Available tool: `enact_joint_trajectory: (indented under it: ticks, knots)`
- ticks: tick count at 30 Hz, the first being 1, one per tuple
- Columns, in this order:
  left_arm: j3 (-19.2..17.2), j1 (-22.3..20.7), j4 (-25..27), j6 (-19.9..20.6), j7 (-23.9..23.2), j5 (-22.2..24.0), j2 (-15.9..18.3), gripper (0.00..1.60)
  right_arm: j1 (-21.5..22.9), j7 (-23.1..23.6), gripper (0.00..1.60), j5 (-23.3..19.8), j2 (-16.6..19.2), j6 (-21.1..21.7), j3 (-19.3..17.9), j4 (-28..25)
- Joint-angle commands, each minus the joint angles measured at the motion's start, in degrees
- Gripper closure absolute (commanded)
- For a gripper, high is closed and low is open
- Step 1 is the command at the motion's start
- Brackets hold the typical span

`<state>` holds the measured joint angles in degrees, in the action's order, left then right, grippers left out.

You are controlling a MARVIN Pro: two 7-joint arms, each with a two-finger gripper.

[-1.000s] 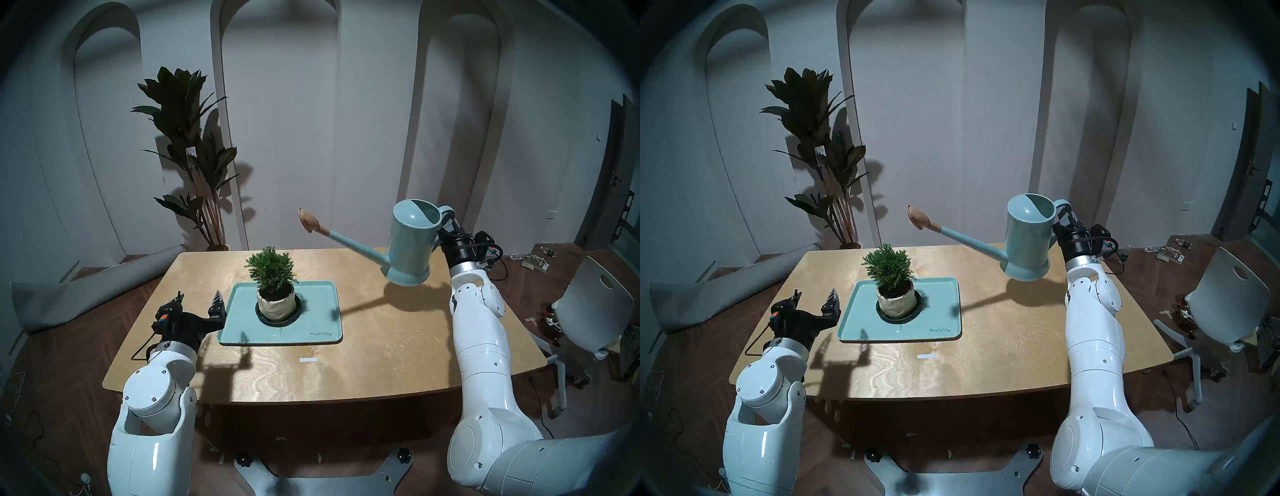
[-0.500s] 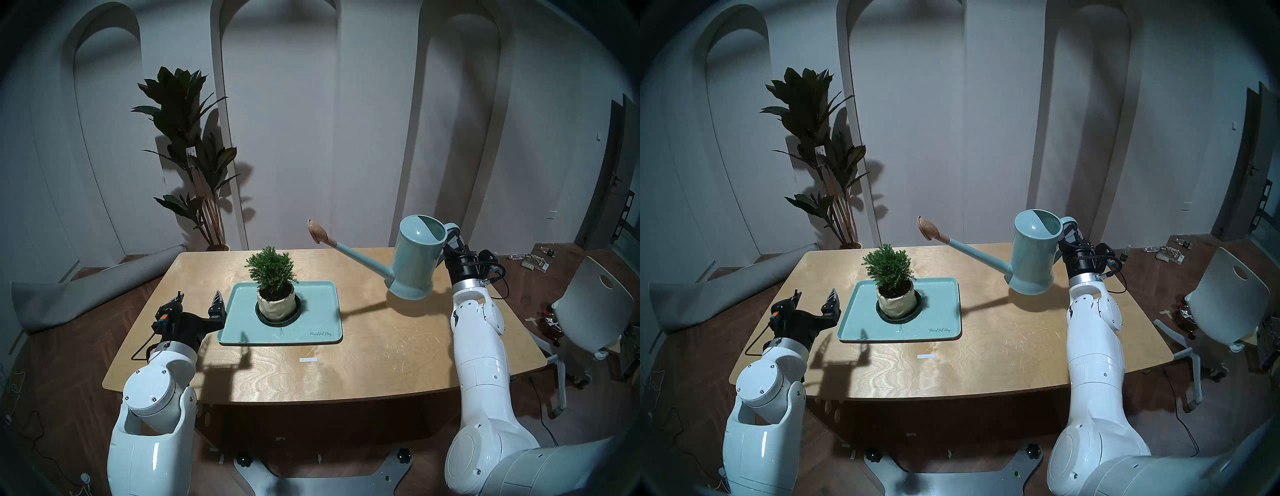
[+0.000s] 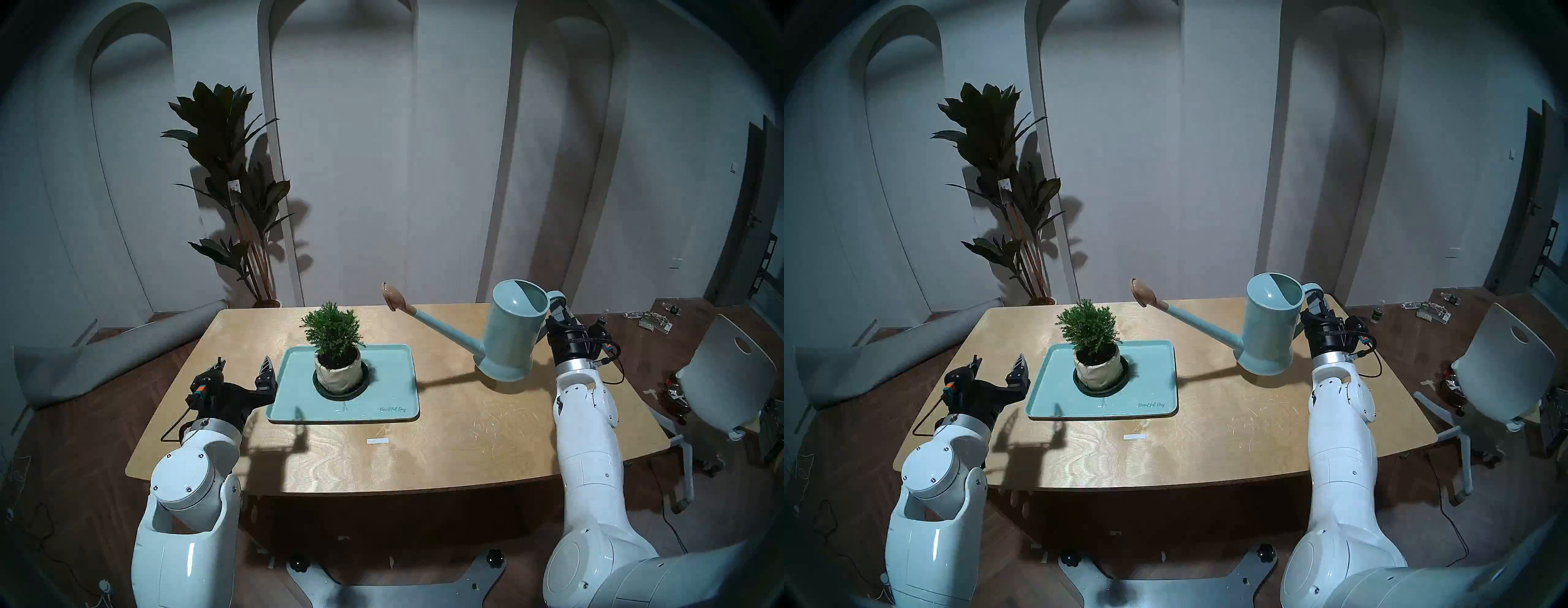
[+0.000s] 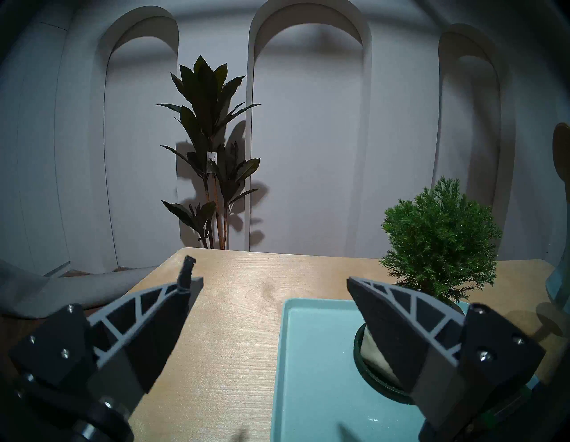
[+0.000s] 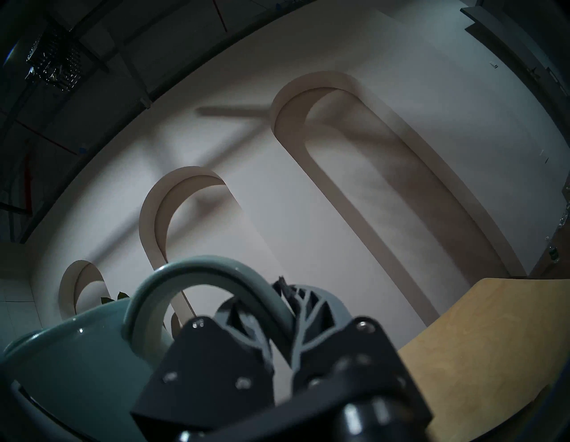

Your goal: Pick up the watering can and pour water into the potted plant, then put the can down

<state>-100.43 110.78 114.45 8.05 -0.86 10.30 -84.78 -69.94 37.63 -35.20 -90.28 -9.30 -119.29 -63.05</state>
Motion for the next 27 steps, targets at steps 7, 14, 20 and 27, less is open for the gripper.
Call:
enact_joint_trajectory:
  ticks: [7, 14, 20, 27]
  knots:
    - [-0.14, -0.24, 1.32, -0.27, 0.09, 0.13, -0.12, 0.0, 2.05, 3.39, 1.6, -2.53, 1.43, -1.5, -2.66, 0.88]
    - [-0.13, -0.28, 1.26, -0.29, 0.08, 0.12, -0.1, 0.0, 3.88, 3.07, 1.6, -1.78, 3.23, -1.28, -3.24, 4.68]
    - [-0.13, -0.28, 1.26, -0.29, 0.08, 0.12, -0.1, 0.0, 4.94, 2.73, 1.6, -1.08, 4.18, -1.27, -3.16, 6.99]
    - [-0.13, -0.29, 1.23, -0.29, 0.07, 0.12, -0.09, 0.0, 6.09, 2.4, 1.6, 0.17, 4.74, -1.23, -1.87, 7.78]
